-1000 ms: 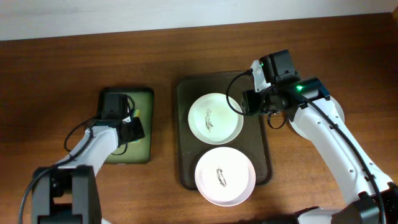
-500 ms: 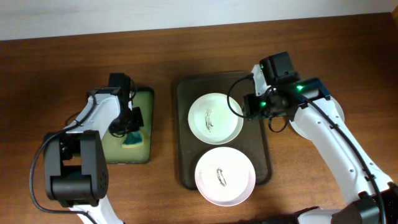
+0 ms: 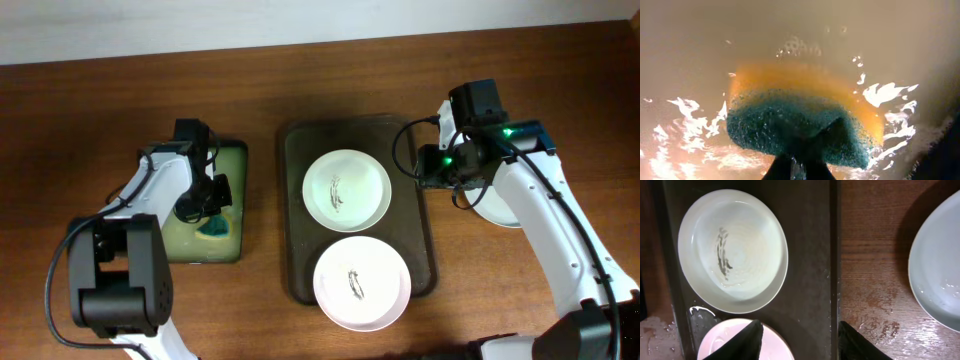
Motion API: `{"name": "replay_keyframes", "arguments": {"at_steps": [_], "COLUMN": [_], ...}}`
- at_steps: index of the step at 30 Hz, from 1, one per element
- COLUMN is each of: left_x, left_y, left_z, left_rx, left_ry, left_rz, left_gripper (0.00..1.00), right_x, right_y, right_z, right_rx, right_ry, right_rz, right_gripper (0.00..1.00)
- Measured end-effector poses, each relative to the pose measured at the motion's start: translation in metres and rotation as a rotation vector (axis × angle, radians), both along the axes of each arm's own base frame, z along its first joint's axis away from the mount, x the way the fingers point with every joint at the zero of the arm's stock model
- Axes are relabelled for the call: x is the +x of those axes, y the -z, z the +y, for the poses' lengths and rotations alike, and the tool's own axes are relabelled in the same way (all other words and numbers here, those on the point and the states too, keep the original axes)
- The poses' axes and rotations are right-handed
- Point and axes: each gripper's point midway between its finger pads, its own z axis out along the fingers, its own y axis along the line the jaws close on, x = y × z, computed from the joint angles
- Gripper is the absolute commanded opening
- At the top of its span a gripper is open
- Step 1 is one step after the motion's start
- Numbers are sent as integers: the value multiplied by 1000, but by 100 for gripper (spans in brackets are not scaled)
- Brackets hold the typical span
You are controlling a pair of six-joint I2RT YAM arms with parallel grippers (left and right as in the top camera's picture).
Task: Clean dirty plates on tray and stack at the side
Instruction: 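Scrub the second plate with the sponge held in the left gripper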
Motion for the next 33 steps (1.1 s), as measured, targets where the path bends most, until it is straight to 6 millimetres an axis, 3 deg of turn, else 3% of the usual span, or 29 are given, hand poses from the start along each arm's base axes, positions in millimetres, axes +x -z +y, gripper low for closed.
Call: {"name": "replay_keyframes", "arguments": {"at_steps": [2, 4, 5, 6, 7, 8, 10, 12, 13, 14, 15, 16, 18, 20, 24, 26, 28, 29, 31, 33], "left_x": [-2, -12, 0, 29, 49, 59, 73, 73, 68, 65, 62, 58, 42, 35, 36, 37, 46, 50, 52, 57], "left_y": [-4, -20, -41, -79, -106, -120, -135, -144, -144, -138, -123, -108, -49, -13, -6, -7, -11, -14, -13, -6], "left_z": [0, -3, -6, -17, -33, -51, -127, -185, -209, -228, -247, -258, -279, -293, -287, -264, -212, -204, -208, -234], "left_rx": [1, -9, -13, -18, -27, -48, -189, -284, -317, -336, -346, -347, -331, -372, -319, -127, 174, 236, 217, 11], "left_ry": [0, 6, 24, 66, 108, 147, 291, 381, 414, 444, 470, 477, 469, 440, 398, 375, 353, 355, 335, 301], "left_rz": [18, 101, 85, -6, -92, -144, -265, -335, -346, -348, -330, -301, -179, -103, -84, -85, -96, -108, -117, -93], "left_gripper": [0, 0, 0, 0, 0, 0, 0, 0, 0, 0, 0, 0, 0, 0, 0, 0, 0, 0, 0, 0], "right_x": [1, 11, 16, 22, 23, 28, 31, 37, 38, 40, 40, 42, 45, 45, 45, 44, 43, 43, 43, 41], "right_y": [7, 29, 42, 57, 64, 74, 95, 117, 127, 143, 147, 148, 151, 150, 151, 151, 150, 150, 150, 151], "right_z": [0, 1, 3, 14, 19, 25, 31, 36, 39, 47, 52, 53, 54, 54, 54, 56, 55, 55, 55, 52], "right_rx": [-5, -7, 0, 45, 71, 96, 129, 134, 132, 129, 137, 138, 143, 144, 145, 150, 145, 139, 135, 121], "right_ry": [0, 2, -8, -54, -83, -104, -124, -131, -139, -158, -158, -148, -134, -126, -108, -110, -92, -89, -83, -73], "right_rz": [19, 63, 82, 106, 116, 124, 161, 181, 194, 205, 214, 206, 208, 211, 219, 221, 232, 234, 237, 245], "right_gripper": [42, 41, 42, 43, 43, 43, 41, 33, 29, 14, 6, 4, 4, 4, 4, 4, 4, 4, 4, 4]}}
